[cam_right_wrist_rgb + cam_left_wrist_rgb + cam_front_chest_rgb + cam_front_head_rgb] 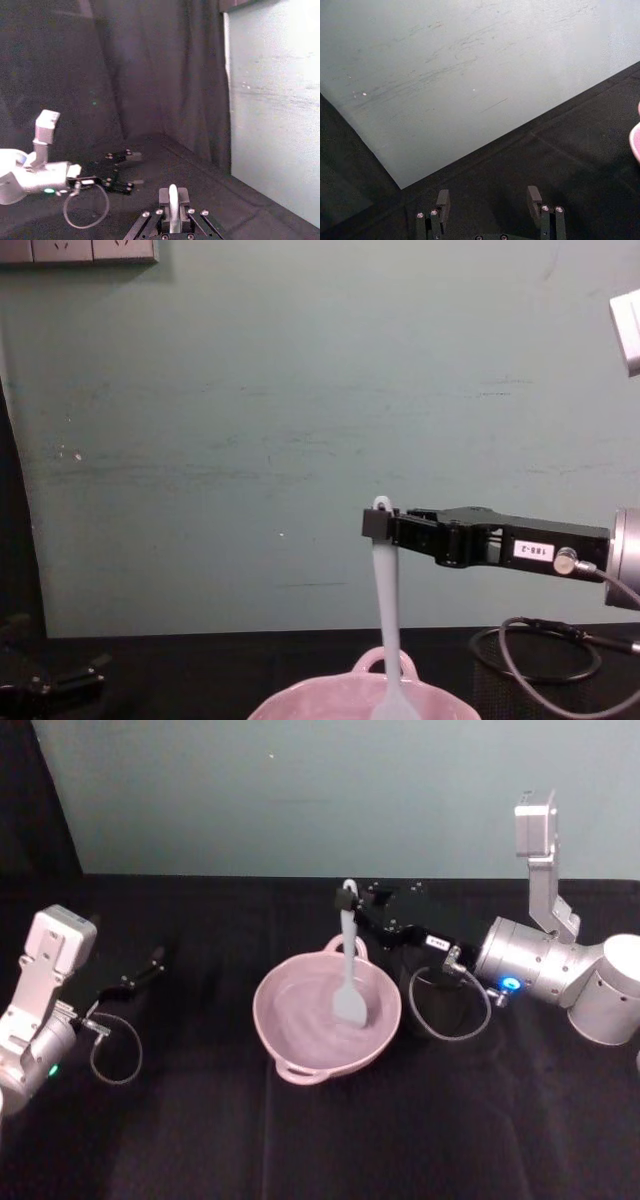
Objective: Use the one hand to pick up the spoon and stir the clear water in the bowl.
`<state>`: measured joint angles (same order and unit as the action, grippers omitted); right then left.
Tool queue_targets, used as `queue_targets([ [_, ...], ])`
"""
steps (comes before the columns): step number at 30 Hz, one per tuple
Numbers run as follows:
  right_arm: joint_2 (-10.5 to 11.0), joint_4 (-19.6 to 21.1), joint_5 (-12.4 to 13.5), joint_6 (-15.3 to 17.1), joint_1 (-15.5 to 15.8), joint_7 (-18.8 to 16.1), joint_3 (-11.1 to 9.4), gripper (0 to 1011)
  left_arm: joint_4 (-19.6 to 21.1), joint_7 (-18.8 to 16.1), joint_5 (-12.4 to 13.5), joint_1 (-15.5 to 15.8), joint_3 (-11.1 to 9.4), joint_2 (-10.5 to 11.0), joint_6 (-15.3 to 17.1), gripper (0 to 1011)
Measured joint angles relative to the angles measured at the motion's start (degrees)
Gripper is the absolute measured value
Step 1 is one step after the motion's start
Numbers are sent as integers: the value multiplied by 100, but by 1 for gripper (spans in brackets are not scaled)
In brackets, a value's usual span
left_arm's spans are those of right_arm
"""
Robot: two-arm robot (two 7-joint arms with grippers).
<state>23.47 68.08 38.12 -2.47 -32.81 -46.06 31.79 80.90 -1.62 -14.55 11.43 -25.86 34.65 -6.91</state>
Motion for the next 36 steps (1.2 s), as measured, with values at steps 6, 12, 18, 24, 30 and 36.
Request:
queue_targets([
  [6,-2,253,107,19,110,-76,76,110,0,0,0,0,0,0,0,1011],
  [12,-163,127,145,25,20,-143,200,110,0,0,0,0,0,0,0,1011],
  [18,-500,-368,152,-58,-287,-242,328,110,0,0,0,0,0,0,0,1011],
  [24,-790,-907,107,-169,-595,-295,379,110,0,0,0,0,0,0,0,1011],
  [30,-975,-1455,13,-286,-883,-259,293,110,0,0,0,0,0,0,0,1011],
  [36,-928,-1582,-15,-304,-945,-194,139,110,0,0,0,0,0,0,0,1011],
])
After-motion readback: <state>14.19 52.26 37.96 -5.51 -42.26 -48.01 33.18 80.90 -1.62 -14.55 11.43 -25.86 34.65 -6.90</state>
